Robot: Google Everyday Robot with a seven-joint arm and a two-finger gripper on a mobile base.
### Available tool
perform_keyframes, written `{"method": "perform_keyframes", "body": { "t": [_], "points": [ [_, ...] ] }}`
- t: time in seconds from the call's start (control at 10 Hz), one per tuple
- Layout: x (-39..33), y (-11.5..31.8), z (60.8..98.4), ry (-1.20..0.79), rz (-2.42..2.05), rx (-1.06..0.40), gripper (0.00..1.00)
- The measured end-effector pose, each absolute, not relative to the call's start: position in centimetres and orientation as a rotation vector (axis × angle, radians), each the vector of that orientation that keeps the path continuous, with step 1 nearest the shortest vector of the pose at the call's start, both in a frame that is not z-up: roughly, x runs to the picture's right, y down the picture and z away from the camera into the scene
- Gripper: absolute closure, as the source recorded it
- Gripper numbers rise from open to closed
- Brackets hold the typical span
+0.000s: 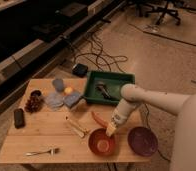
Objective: Stack bowls into tray
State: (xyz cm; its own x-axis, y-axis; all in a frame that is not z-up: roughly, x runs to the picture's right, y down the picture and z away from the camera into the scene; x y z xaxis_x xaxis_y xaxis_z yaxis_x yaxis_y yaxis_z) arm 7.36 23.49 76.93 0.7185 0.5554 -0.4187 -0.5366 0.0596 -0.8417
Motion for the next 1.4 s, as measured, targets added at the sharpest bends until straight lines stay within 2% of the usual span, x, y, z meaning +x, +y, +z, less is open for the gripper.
{"method": "perform_keyframes", "body": {
  "t": [0.2,0.9,1.4],
  "points": [
    [8.2,22.6,76.5,-0.001,0.853,-1.258,1.0],
    [13.2,19.4,71.6,0.052,0.828,-1.235,1.0],
    [20.4,19.4,71.3,0.114,0.936,-1.194,1.0]
  ]
}}
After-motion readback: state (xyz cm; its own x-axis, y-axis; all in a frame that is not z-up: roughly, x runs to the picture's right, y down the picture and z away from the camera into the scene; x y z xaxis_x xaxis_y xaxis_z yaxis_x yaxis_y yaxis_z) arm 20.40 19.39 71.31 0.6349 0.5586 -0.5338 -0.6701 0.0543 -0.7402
